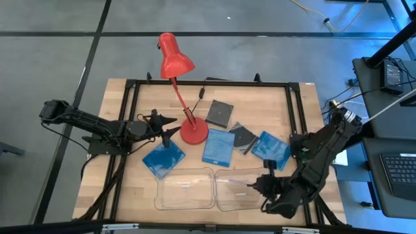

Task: Pick & place jewel cases by type
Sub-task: Put the top right black cd case into the right transparent bin, then put the right blue cd case into the left transparent bin

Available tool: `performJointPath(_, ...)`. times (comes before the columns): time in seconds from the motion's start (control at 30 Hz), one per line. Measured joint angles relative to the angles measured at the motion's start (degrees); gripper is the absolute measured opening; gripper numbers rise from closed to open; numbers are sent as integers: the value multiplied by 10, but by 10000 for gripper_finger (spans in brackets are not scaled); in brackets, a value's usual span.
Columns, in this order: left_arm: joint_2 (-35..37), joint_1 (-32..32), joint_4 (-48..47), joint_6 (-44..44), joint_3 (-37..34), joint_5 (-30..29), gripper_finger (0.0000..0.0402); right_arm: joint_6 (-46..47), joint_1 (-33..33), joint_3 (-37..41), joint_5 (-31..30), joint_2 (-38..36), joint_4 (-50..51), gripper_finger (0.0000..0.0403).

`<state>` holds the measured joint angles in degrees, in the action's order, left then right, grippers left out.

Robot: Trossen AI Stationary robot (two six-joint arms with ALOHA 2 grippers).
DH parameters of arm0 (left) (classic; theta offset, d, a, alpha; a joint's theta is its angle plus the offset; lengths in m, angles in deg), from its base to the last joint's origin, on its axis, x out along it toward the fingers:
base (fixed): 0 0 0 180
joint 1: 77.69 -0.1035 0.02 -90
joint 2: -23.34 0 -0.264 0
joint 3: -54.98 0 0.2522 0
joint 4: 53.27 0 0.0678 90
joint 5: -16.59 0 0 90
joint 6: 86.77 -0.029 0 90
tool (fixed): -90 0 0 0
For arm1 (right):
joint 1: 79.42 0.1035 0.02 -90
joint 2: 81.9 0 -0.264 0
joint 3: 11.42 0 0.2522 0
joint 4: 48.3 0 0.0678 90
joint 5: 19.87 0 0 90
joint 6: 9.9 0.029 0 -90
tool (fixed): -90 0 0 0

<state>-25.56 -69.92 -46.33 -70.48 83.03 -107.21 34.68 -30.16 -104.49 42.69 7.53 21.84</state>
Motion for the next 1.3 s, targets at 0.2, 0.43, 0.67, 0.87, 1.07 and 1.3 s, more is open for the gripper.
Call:
performJointPath(0.2, 0, 0, 0, 0, 0, -25, 212, 0, -12, 0, -5, 59, 0, 44)
performJointPath(0.43, 0, 0, -2, 11, 0, -19, 212, 0, -27, 0, 13, 109, 0, 44)
performJointPath(0.67, 0, 0, -32, 49, 0, 35, 212, -14, -31, 1, 28, 126, -7, 43)
performJointPath(0.87, 0, 0, -35, 58, 0, 31, 212, -18, -30, 1, 36, 126, -13, 43)
performJointPath(1.07, 0, 0, -37, 64, 0, 25, 212, -99, -31, -21, 48, 117, 29, 44)
performJointPath(1.3, 0, 0, -33, 67, 0, 15, 212, -80, -31, -84, 19, 95, 139, 44)
